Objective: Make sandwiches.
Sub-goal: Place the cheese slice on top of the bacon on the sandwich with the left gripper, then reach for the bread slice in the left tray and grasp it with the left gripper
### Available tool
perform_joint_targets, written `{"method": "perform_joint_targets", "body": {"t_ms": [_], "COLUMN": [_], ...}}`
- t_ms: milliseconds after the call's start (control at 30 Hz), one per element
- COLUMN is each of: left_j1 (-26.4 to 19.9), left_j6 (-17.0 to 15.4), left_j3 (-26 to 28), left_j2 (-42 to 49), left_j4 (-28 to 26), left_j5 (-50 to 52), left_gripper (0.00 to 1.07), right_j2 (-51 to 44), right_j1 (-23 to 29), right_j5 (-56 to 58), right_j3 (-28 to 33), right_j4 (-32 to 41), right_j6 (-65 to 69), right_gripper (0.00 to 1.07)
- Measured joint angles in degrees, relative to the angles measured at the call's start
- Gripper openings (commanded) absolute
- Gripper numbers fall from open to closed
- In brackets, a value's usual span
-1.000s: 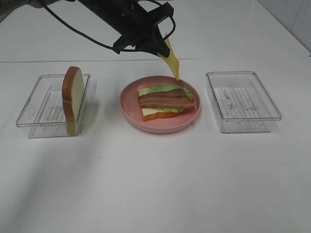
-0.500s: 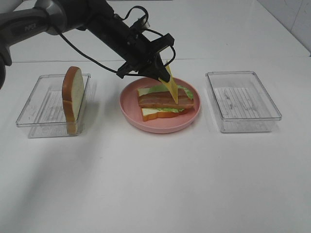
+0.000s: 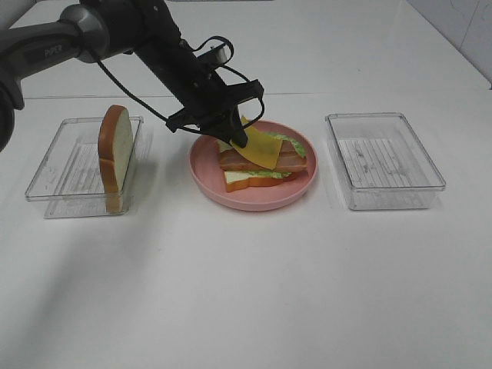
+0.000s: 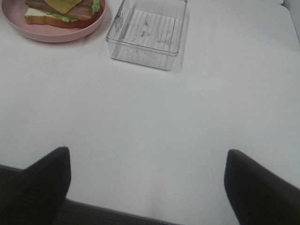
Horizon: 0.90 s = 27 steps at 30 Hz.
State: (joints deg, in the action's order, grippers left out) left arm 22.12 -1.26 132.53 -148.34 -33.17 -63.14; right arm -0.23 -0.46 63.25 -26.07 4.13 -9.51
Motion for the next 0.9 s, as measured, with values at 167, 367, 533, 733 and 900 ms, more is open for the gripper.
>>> {"method": "perform_joint_targets", "body": {"t_ms": [167,367,533,733,900], "left_j1": [0.23,1.72,2.58,3.04,3.04], "left_j6": [-0.74,-1.15,-4.13,-7.62,-8.48], "left_j3": [0.17,4.13,9.51,17.25,21.6], "left_j2": [0.0,0.0,0.0,0.0,1.32], "left_j4": [1.66,4.47,9.11,17.76,21.89], "left_j5": [0.0,-0.11,-2.58,-6.19,-6.25], "left_gripper": [0.73,1.02,1.02,1.02,1.02], "right_j2": [0.0,0.0,0.0,0.0,0.0], "right_j1": [0.0,0.0,0.0,0.0,0.0], "right_j5": [0.0,0.0,0.0,0.0,0.0], "right_j3": [0.0,0.0,0.0,0.0,0.0], "right_j4": [0.0,0.0,0.0,0.0,0.0], "right_j6": [0.0,0.0,0.0,0.0,0.0], "right_gripper": [0.87,0.87,0.87,0.87,0.87]}}
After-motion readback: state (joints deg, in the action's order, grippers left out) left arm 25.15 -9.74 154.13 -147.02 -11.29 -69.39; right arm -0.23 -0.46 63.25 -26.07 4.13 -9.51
